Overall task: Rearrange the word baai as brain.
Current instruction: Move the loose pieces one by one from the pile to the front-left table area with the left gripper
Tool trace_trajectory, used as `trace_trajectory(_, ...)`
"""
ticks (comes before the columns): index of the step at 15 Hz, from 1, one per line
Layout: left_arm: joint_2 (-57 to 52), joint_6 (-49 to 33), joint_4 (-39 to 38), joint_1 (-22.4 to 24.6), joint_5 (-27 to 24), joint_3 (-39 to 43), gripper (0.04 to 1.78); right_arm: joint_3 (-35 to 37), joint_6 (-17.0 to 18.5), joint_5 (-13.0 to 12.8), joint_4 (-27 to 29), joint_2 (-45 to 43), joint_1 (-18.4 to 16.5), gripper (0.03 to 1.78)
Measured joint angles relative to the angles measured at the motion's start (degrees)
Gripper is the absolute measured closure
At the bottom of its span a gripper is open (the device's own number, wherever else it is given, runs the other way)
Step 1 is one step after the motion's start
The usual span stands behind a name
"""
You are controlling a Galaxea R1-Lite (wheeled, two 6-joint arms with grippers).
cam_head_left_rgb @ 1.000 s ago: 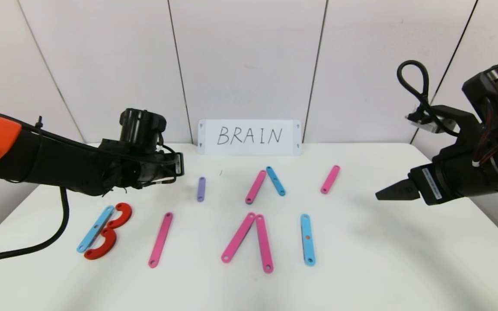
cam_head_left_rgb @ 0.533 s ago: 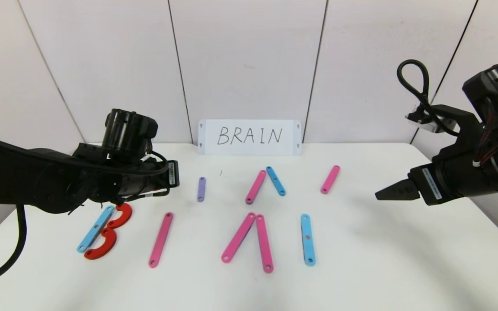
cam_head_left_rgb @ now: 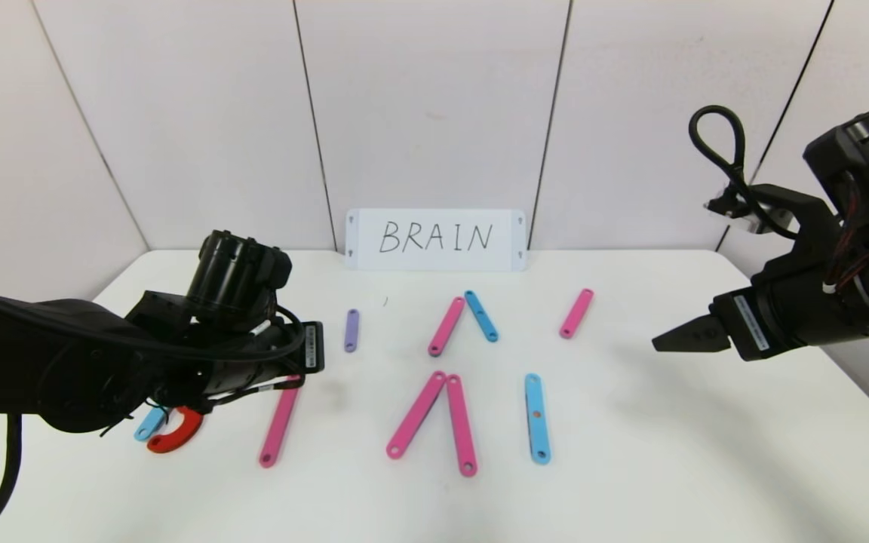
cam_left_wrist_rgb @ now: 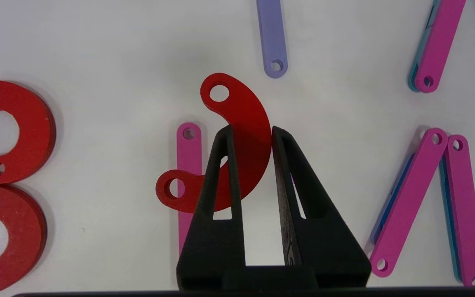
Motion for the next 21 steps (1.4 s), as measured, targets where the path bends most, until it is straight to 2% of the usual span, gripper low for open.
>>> trace_trajectory(9, 6.6, -6.0, -1.8, -4.1, 4.2, 0.8, 1.54, 0.2, 0.0, 0.0, 0.0, 0.0, 0.2, 0.11)
trace_trajectory(21, 9.2, -6.5, -2.2, -5.4, 4.3, 0.9, 1.54, 0.4, 0.0, 0.0, 0.0, -0.1, 0.3, 0.11)
